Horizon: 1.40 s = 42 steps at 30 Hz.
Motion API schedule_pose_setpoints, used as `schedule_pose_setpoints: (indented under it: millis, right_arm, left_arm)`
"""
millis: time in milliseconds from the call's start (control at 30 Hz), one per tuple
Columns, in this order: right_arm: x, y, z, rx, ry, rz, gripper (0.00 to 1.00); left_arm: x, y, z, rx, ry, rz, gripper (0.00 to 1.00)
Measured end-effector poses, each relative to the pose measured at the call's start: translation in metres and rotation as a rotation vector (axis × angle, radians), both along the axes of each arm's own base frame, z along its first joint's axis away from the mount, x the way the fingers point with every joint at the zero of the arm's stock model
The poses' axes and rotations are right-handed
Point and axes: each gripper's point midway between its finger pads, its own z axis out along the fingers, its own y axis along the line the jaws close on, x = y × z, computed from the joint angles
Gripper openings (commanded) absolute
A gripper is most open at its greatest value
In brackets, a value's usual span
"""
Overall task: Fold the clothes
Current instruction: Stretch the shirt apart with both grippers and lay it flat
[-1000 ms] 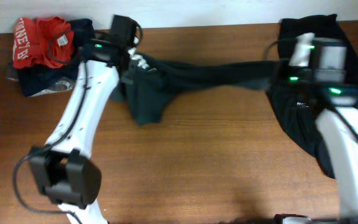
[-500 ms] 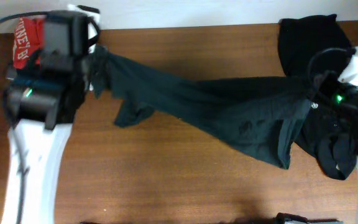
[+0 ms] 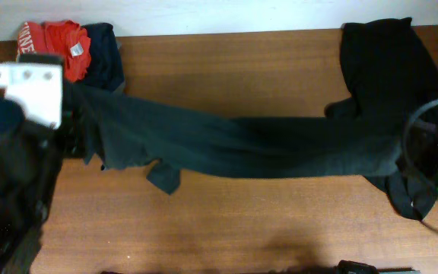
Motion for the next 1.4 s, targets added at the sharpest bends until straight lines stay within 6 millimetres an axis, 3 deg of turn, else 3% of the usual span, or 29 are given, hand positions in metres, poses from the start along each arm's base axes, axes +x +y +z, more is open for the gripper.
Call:
schedule_pose_setpoints:
  millis: [100, 267, 433, 600, 733, 933, 1167, 1400]
  right_arm:
    - [-0.025, 0.006, 0.023, -0.015, -0.062, 0.001, 0.04]
    - [-0.055, 0.014, 0.044, -0.029, -0.126, 0.003, 0.04]
    - [-0.061, 0.018, 0.043, -0.019, -0.112, 0.015, 0.04]
    - [-0.053, 0.017, 0.037, -0.008, -0.078, 0.020, 0.04]
    - [-0.032, 0.012, 0.027, 0.008, -0.015, 0.019, 0.04]
    - [0.028, -0.003, -0.019, 0.055, 0.197, 0.024, 0.04]
    - [0.123, -0.024, -0.108, 0.113, 0.475, 0.049, 0.04]
    - [0.233, -0.034, -0.202, 0.099, 0.531, 0.102, 0.04]
  left_arm:
    - [-0.021, 0.005, 0.010, -0.026, -0.045, 0.006, 0.01]
    - [-0.051, 0.011, 0.024, -0.064, -0.118, 0.014, 0.01]
    - [-0.071, 0.017, 0.035, -0.104, -0.178, 0.027, 0.01]
    - [-0.064, 0.015, 0.035, -0.119, -0.172, 0.035, 0.01]
    - [-0.034, 0.009, 0.022, -0.108, -0.102, 0.040, 0.01]
    - [0.047, -0.009, -0.030, -0.058, 0.104, 0.048, 0.01]
    - [0.141, -0.030, -0.117, -0.003, 0.325, 0.058, 0.01]
    - [0.221, -0.043, -0.197, 0.016, 0.406, 0.079, 0.01]
